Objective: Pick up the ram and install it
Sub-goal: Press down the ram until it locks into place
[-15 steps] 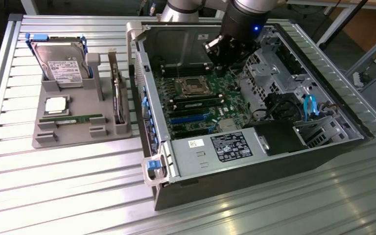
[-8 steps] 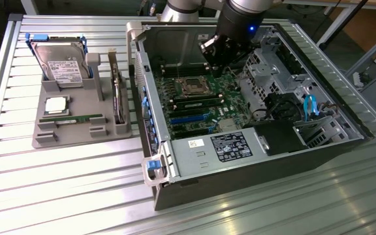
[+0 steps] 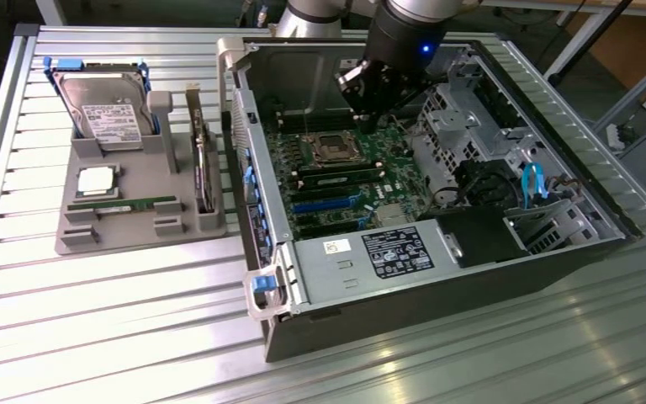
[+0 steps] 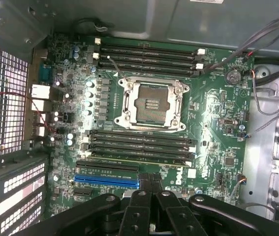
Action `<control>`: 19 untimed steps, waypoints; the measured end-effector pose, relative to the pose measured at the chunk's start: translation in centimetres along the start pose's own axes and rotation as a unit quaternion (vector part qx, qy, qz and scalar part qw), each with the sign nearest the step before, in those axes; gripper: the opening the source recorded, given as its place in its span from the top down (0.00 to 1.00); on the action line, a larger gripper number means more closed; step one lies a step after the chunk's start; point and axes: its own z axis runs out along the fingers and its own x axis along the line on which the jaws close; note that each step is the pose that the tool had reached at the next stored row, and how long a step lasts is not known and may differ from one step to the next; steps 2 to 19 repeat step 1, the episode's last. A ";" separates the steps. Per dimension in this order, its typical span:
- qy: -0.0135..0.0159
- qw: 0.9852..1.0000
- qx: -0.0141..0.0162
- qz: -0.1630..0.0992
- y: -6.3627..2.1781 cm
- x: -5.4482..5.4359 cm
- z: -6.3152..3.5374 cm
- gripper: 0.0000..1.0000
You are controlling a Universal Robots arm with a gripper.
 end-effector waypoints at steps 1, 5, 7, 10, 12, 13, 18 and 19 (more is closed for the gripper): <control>0.000 1.000 0.000 0.000 0.00 0.0 0.00 0.91; 0.000 1.000 0.000 0.000 0.00 0.0 0.00 0.91; 0.000 1.000 0.000 0.000 0.00 0.0 0.00 0.91; 0.000 1.000 0.000 0.000 0.00 0.0 0.00 0.91; 0.000 1.000 0.000 0.000 0.00 0.0 0.00 0.91; 0.000 1.000 0.000 0.000 0.00 0.0 0.00 0.91; 0.000 1.000 0.000 0.000 0.00 0.0 0.00 0.91; 0.000 1.000 0.000 0.000 0.00 0.0 0.00 0.91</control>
